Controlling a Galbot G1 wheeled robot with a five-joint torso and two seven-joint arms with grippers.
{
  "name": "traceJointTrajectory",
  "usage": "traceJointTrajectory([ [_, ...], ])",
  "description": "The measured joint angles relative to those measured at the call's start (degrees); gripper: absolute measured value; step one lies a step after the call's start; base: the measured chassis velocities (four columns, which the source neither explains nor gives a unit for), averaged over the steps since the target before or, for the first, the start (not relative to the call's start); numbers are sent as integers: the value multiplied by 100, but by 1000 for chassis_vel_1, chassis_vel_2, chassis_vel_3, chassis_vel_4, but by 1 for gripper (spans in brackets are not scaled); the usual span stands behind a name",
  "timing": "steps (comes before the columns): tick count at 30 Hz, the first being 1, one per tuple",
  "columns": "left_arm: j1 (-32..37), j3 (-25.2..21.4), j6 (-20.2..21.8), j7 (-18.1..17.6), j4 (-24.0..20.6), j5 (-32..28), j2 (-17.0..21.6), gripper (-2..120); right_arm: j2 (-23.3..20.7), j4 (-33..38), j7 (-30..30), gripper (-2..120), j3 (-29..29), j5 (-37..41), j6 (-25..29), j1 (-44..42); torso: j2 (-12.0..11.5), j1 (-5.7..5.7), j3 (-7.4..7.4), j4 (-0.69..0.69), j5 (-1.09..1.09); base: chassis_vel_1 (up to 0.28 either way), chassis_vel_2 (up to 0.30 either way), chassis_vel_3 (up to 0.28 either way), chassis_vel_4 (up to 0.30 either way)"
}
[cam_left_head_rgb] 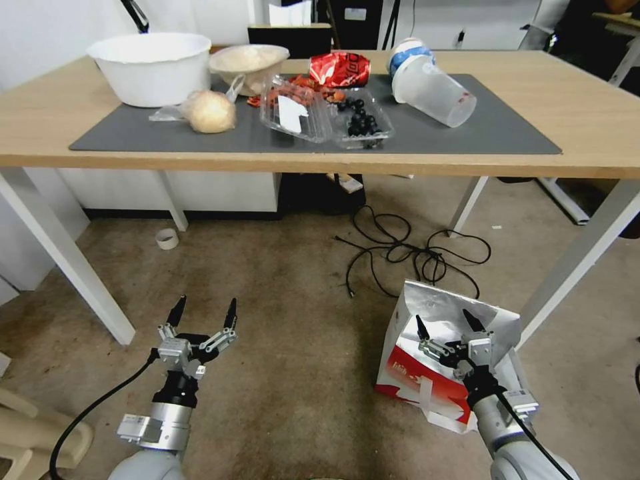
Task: Pick up the food delivery bag from the floor and place it on the table.
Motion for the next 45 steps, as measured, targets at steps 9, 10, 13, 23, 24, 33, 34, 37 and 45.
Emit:
traceJointTrajectory([
  [9, 4, -9, -14, 0, 13, -1, -21, 100, 31, -67, -2, 100, 35, 97, -1, -12, -224, -29, -195, 0, 0, 0, 0, 0, 0],
  [10, 3, -9, -16, 0, 14, -3, -26, 100, 41, -67, -2, 100, 40, 105, 1, -16, -255, -34, -220, 0, -1, 0, 0, 0, 0],
  [13, 5, -6, -20, 1, 15, -4, -35, 100, 56, -67, -3, 100, 41, 110, 2, -27, -312, -38, -273, 0, 0, 0, 0, 0, 0],
  [23, -3, -1, -27, 3, 32, -37, -2, 100, 47, -61, -4, 100, 31, 105, 1, -12, -545, -51, -466, 0, 0, 0, 0, 0, 0],
  [24, -3, -1, -27, 3, 32, -37, -2, 100, 47, -61, -4, 100, 31, 105, 1, -12, -545, -51, -466, 0, 0, 0, 0, 0, 0],
  [33, 1, 21, -45, -3, 54, -37, -12, 100, 57, -22, -9, 100, 22, 86, -4, -16, -604, -76, -466, 4, 0, 0, 0, 0, 0],
  [34, 1, 21, -45, -3, 54, -37, -12, 100, 57, -22, -9, 100, 22, 86, -4, -16, -604, -76, -466, 4, 0, 0, 0, 0, 0],
  [37, -23, -25, -214, 62, 76, 108, -41, 100, 34, 30, -13, 100, 53, 89, -4, 12, -600, -76, -466, 3, 0, 0, 0, 0, 0],
  [45, 9, -55, -277, 132, 52, 179, -25, 100, -496, 213, -147, 100, 192, -278, -16, 584, -577, -75, -465, 3, 2, 0, 0, 0, 0],
])
